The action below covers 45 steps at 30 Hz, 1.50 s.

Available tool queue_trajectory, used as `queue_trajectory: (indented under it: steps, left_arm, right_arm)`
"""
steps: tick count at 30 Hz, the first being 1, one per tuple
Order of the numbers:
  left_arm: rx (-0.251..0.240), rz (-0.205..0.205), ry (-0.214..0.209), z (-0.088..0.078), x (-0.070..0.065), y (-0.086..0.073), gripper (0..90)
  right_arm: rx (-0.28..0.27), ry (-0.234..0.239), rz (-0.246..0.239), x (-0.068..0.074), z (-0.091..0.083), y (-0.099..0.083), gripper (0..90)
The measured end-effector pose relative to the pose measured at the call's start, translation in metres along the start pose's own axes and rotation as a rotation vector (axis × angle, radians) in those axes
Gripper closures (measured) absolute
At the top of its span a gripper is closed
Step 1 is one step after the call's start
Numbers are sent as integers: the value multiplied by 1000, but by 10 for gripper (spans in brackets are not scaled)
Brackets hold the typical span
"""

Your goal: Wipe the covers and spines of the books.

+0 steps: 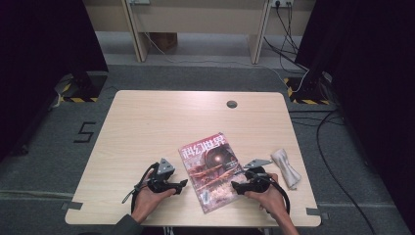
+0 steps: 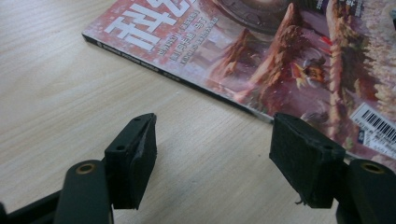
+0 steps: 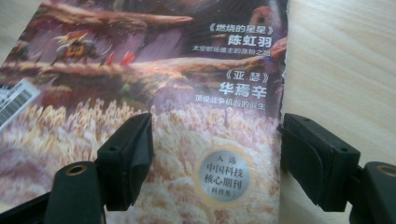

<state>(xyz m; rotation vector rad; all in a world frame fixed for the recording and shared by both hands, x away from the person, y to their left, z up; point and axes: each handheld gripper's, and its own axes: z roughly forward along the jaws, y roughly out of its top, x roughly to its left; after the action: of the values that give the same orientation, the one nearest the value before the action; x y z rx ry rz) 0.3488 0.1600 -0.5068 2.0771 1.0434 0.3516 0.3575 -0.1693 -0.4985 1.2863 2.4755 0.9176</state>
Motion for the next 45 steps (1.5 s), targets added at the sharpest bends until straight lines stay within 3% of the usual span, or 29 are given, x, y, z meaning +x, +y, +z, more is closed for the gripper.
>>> queue_trajectory:
  steps: [5, 8, 17, 27, 39, 45]
  left_arm:
    - [3, 6, -5, 1, -3, 1, 319]
    - [4, 14, -14, 2, -5, 1, 332]
    - [12, 25, -28, 5, -9, 1, 380]
    - [18, 80, -14, 11, -14, 6, 423]
    - [13, 89, 16, 21, -7, 16, 445]
    - [12, 85, 40, 26, -2, 21, 446]
  right_arm:
    - [-2, 15, -21, 9, -1, -4, 270]
    - [1, 25, -66, 18, -5, -9, 271]
    - [-26, 9, -66, 29, -8, -19, 266]
    - [-27, -9, -102, 38, -13, -26, 242]
    - [-11, -20, -127, 47, -16, -31, 236]
    - [-9, -33, -113, 48, -11, -27, 245]
